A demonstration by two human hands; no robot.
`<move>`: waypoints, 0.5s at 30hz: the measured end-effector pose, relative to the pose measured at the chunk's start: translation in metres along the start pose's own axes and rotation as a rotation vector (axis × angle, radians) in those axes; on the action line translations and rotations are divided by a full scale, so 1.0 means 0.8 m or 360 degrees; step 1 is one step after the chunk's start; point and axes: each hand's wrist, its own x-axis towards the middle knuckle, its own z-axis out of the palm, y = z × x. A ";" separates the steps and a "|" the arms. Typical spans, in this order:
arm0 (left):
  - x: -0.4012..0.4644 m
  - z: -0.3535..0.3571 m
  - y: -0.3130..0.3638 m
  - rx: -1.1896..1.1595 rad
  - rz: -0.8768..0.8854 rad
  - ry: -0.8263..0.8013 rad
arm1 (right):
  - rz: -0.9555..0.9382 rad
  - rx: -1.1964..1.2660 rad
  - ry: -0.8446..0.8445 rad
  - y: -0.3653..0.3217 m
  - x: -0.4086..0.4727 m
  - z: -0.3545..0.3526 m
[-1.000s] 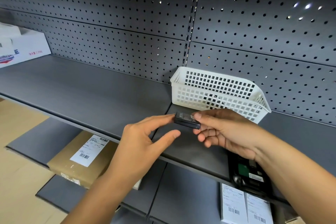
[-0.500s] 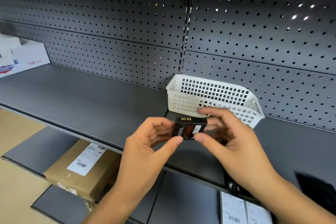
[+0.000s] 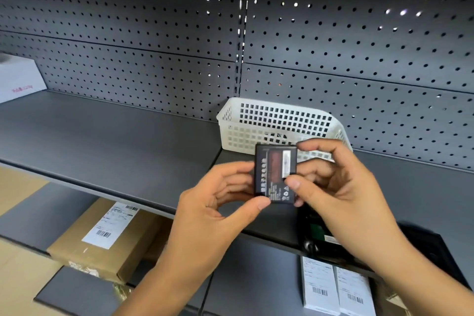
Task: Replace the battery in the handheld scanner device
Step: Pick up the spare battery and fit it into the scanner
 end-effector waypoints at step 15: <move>-0.022 0.066 -0.035 0.0633 0.0162 -0.0436 | 0.0325 -0.0359 0.0096 0.027 -0.087 -0.082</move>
